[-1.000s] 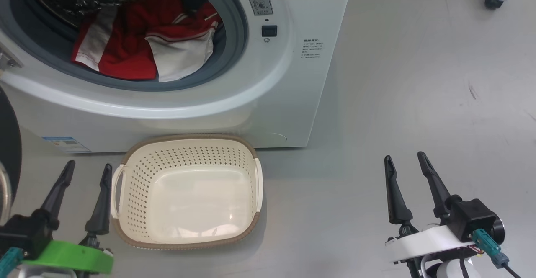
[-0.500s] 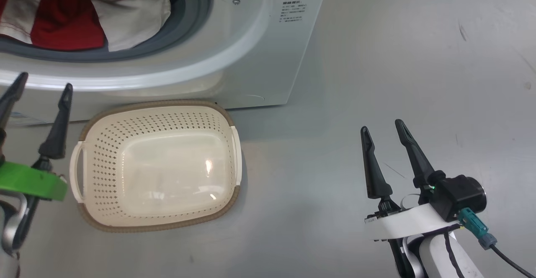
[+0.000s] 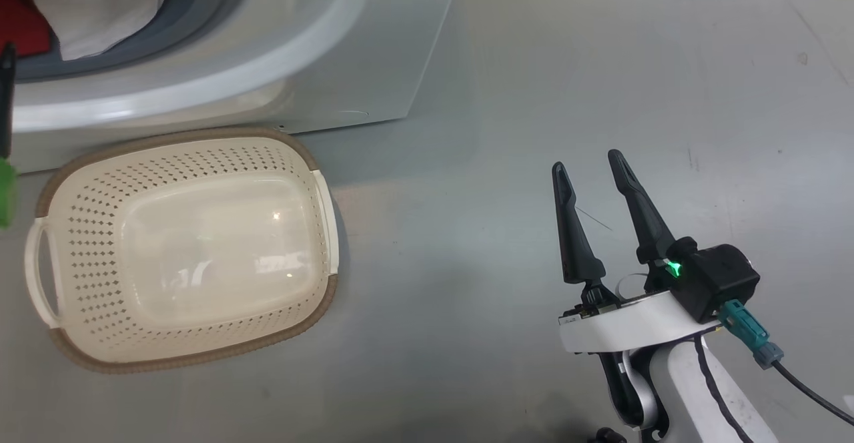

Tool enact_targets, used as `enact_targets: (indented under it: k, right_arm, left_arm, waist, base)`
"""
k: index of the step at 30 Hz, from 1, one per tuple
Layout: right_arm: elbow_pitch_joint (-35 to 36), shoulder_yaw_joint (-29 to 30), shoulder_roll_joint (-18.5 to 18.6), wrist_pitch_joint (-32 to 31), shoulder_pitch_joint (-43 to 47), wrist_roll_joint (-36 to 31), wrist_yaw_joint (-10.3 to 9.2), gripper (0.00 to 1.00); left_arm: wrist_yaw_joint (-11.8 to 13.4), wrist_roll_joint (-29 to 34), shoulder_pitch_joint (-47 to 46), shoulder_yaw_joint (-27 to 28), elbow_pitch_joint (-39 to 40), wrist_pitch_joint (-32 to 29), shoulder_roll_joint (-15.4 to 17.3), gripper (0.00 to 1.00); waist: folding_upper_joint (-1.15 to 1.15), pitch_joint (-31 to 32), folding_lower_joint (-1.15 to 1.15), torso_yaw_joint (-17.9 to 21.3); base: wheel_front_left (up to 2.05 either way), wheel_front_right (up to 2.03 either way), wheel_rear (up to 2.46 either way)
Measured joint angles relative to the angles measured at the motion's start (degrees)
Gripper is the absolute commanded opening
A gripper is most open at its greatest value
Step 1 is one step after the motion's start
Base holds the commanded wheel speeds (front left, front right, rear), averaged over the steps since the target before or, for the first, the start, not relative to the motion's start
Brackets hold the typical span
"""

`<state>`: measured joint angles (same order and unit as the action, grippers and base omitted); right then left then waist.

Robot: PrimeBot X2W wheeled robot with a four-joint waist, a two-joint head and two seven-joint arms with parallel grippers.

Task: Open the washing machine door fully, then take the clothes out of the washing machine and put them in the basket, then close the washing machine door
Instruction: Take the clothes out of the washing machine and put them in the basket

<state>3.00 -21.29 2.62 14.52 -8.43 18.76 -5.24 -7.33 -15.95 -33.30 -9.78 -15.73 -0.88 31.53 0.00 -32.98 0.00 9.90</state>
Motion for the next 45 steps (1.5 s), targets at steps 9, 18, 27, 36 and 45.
enact_targets:
  k: [9,18,27,36,45]
  right_arm:
    - [0.0,-2.2,0.0,0.0,-1.8,2.4,-0.96,1.00]
    - [0.0,-2.6,0.0,0.0,-2.6,2.9,-1.42,1.00]
    - [0.0,-3.0,0.0,0.0,-2.9,3.4,-1.51,1.00]
    - [0.0,-3.0,0.0,0.0,-3.0,3.4,-1.57,1.00]
    - [0.3,-3.4,0.0,0.0,-4.2,3.4,-1.97,1.00]
  left_arm:
    - [0.0,4.8,-8.6,-3.0,-5.9,-8.6,1.9,1.00]
    - [0.0,5.8,-14.2,-5.3,-9.2,-12.8,1.9,1.00]
    - [0.0,7.0,-17.1,-7.6,-12.9,-16.8,1.9,1.00]
    - [0.0,7.2,-19.3,-8.1,-15.8,-19.4,1.9,1.00]
    - [0.0,5.9,-21.9,-7.9,-18.1,-20.8,1.7,1.00]
  waist:
    - [0.00,-2.4,0.00,2.8]
    - [0.00,-3.4,0.00,4.3]
    - [0.00,-4.1,0.00,4.8]
    - [0.00,-4.9,0.00,5.1]
    - [0.00,-5.9,0.00,5.2]
  base:
    - [0.00,0.00,0.00]
    - [0.00,0.00,0.00]
    - [0.00,0.00,0.00]
    - [0.00,0.00,0.00]
    - [0.00,0.00,0.00]
